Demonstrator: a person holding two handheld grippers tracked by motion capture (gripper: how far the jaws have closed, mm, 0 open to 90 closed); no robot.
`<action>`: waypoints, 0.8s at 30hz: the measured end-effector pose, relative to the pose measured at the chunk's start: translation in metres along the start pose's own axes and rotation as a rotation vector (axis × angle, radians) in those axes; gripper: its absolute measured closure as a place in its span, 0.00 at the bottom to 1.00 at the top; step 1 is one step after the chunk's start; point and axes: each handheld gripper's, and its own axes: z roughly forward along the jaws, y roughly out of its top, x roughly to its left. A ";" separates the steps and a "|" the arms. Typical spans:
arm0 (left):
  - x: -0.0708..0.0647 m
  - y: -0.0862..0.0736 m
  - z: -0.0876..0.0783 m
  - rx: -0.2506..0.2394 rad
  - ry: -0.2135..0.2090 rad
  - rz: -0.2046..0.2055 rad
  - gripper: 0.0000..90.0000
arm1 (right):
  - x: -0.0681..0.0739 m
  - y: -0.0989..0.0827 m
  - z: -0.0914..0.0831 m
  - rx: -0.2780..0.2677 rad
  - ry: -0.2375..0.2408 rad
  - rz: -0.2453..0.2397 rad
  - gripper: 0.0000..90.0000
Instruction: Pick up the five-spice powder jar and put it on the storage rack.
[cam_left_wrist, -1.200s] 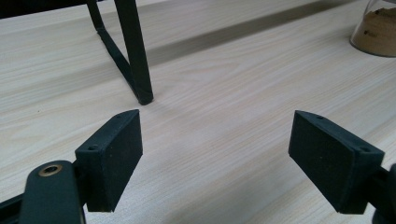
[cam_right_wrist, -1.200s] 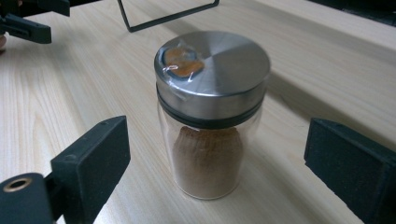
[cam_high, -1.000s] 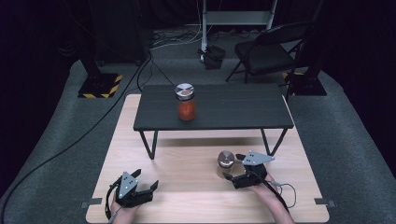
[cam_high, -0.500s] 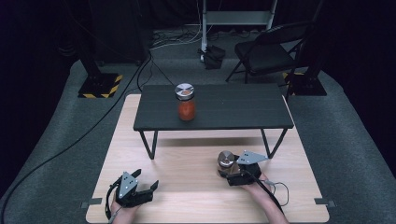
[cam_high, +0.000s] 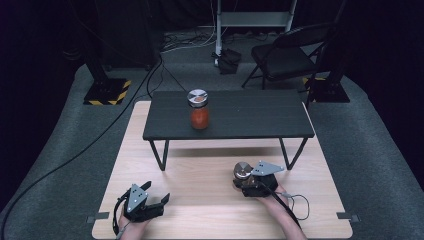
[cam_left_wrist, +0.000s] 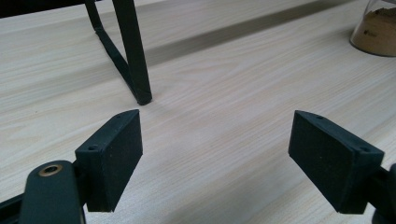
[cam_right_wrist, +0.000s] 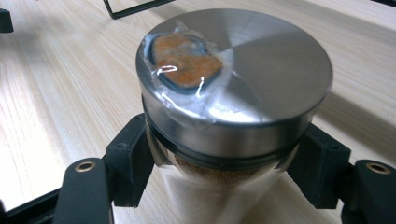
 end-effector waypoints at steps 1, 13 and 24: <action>0.000 0.000 0.000 0.000 0.000 0.000 0.20 | 0.000 0.000 0.000 0.000 0.000 0.000 0.33; 0.000 0.000 0.000 0.001 0.002 -0.001 0.20 | -0.006 0.011 -0.025 0.007 -0.013 0.014 0.33; -0.001 0.001 0.000 0.003 0.004 0.002 0.20 | -0.010 0.031 -0.058 0.000 -0.030 0.012 0.33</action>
